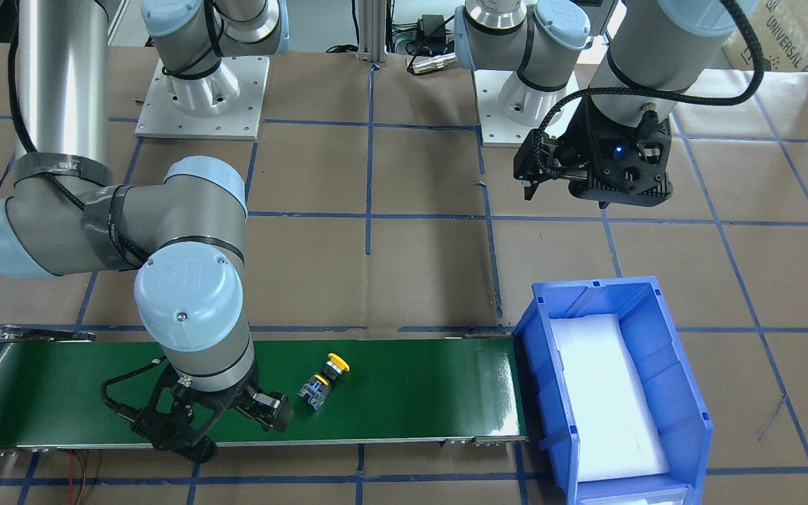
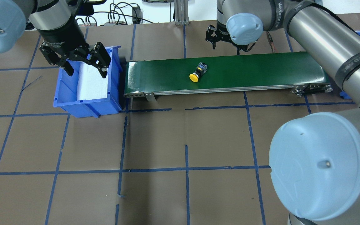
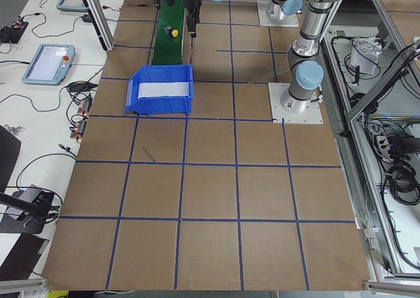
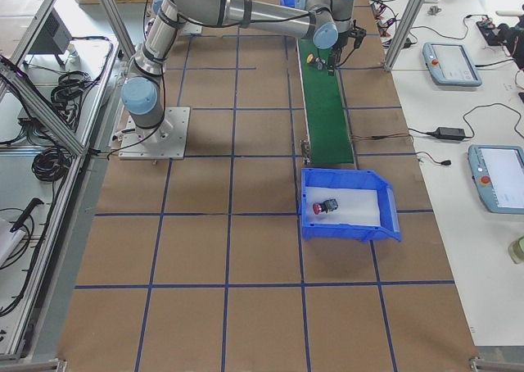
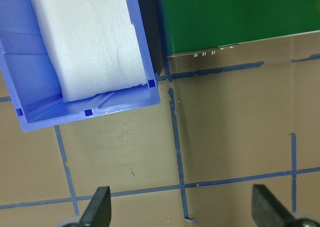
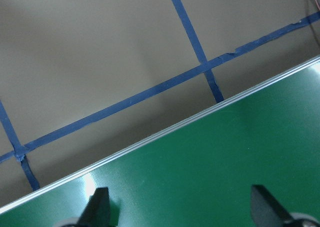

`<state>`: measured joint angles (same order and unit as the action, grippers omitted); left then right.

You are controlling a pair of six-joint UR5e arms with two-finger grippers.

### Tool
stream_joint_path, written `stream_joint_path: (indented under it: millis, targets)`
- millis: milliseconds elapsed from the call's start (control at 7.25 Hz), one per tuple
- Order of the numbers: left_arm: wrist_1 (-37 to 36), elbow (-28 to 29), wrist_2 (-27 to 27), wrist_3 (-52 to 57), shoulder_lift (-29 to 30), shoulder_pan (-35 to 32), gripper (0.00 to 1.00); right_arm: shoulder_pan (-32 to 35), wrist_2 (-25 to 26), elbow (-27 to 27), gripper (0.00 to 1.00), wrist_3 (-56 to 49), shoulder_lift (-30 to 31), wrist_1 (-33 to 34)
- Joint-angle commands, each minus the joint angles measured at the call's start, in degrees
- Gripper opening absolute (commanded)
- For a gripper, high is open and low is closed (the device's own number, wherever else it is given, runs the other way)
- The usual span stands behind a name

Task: Transport two buttons from left to right
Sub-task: 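Lower the right gripper and grasp the yellow button's black block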

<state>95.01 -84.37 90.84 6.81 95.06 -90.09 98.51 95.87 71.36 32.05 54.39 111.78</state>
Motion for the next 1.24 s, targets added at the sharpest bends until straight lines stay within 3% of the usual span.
stream_joint_path:
  millis: [0, 1103]
  targets:
    - [-0.17, -0.01, -0.49, -0.04, 0.04, 0.0, 1.0, 0.28, -0.33, 0.09, 1.0, 0.2, -1.03, 0.1]
    - [-0.18, -0.09, -0.75, -0.04, 0.04, 0.0, 1.0, 1.69, -0.42, 1.58, 1.0, -0.06, -2.53, -0.07]
